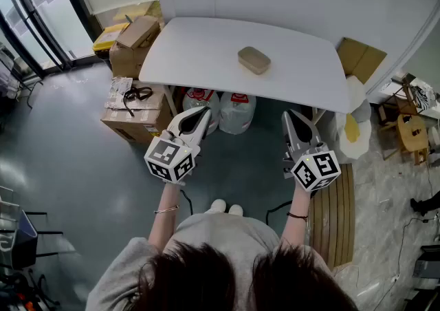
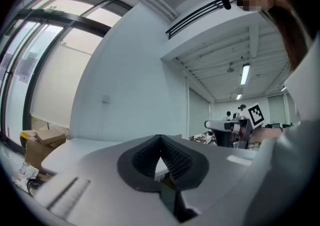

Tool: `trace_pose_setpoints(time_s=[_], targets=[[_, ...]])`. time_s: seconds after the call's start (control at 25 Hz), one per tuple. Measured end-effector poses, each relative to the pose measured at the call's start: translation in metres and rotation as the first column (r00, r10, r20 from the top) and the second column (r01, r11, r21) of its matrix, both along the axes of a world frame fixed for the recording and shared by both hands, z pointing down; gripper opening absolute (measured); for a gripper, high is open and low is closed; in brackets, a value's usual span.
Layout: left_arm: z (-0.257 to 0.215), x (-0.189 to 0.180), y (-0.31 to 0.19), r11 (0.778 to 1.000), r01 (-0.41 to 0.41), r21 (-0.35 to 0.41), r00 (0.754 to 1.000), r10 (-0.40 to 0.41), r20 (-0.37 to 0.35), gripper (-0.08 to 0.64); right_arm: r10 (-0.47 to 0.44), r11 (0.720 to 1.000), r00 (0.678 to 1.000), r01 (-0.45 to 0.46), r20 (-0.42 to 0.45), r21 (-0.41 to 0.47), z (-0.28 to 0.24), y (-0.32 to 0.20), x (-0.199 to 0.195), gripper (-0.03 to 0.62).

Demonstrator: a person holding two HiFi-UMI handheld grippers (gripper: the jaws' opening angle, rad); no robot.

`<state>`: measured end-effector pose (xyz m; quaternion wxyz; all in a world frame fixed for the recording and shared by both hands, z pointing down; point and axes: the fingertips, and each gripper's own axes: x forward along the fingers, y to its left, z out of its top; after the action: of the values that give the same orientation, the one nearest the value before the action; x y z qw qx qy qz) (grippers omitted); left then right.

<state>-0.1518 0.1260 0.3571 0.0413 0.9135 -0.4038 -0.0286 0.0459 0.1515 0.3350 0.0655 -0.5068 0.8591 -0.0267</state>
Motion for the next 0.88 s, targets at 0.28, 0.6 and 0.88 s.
trace_pose_setpoints(time_s=[0.28, 0.6, 0.88], targets=[[0.002, 0.007, 0.005, 1.0, -0.005, -0.004, 1.0, 0.005, 0.003, -0.011, 0.012, 1.0, 1.0, -0.012, -0.007, -0.011, 0.005, 0.006, 0.009, 0.012], [0.004, 0.014, 0.005, 1.0, 0.001, -0.011, 1.0, -0.001, 0.002, -0.01, 0.014, 1.0, 1.0, -0.014, -0.008, -0.026, 0.008, 0.008, 0.02, 0.012], [0.005, 0.025, 0.005, 1.0, 0.014, -0.01, 1.0, -0.014, 0.003, -0.011, 0.009, 0.999, 1.0, -0.009, -0.014, -0.038, 0.013, 0.01, 0.039, 0.012]])
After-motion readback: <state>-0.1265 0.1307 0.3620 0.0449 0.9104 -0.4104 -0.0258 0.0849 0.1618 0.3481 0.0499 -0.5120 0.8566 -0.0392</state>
